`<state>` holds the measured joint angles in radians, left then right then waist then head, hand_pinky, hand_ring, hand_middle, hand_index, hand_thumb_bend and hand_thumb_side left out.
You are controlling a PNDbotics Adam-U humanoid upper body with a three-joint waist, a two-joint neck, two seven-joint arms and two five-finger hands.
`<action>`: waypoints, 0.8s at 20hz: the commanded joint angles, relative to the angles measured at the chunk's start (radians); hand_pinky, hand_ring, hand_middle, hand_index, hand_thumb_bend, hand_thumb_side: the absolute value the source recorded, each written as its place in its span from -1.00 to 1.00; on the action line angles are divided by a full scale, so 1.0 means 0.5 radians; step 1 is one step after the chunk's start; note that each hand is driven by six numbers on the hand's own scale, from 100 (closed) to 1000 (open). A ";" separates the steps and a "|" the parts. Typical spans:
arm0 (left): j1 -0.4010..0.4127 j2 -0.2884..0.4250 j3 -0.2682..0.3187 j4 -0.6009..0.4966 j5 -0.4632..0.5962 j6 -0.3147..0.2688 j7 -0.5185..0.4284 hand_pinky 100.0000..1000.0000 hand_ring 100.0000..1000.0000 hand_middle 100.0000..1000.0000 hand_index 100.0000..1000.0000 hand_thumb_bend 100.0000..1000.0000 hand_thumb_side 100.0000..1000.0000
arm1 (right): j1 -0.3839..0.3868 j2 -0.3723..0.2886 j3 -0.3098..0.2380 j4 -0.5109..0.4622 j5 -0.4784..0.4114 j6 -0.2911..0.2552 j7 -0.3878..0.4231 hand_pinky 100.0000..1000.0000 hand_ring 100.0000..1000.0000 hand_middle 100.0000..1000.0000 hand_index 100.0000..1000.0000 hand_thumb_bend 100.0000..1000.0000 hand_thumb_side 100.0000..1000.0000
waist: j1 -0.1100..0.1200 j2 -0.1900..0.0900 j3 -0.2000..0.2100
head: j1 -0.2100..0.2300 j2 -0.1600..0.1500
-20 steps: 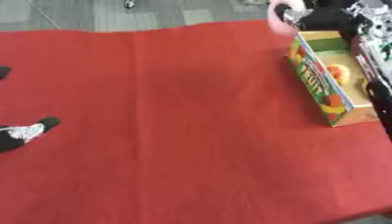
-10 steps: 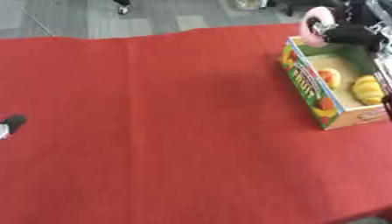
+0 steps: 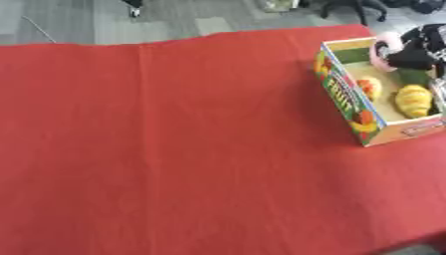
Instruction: Pick up the objects with one hand, pass them to the other hand, and then place them into the box on the other side of the table.
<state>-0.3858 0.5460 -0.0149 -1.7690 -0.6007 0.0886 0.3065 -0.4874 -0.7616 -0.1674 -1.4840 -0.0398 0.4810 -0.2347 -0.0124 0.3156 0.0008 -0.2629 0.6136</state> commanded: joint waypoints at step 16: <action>0.015 0.040 0.050 -0.032 0.026 0.008 0.052 0.39 0.10 0.14 0.50 0.43 -0.16 | 0.028 -0.063 -0.074 0.196 0.258 -0.128 -0.016 0.54 0.72 0.60 0.76 -0.08 -0.39 | 0.036 -0.166 0.005 | 0.002 0.008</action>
<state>-0.3705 0.5454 -0.0032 -1.7696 -0.5917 0.0925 0.3271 -0.4656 -0.7607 -0.1899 -1.3794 0.0923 0.4176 -0.2288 -0.0067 0.3156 0.0051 -0.2646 0.6143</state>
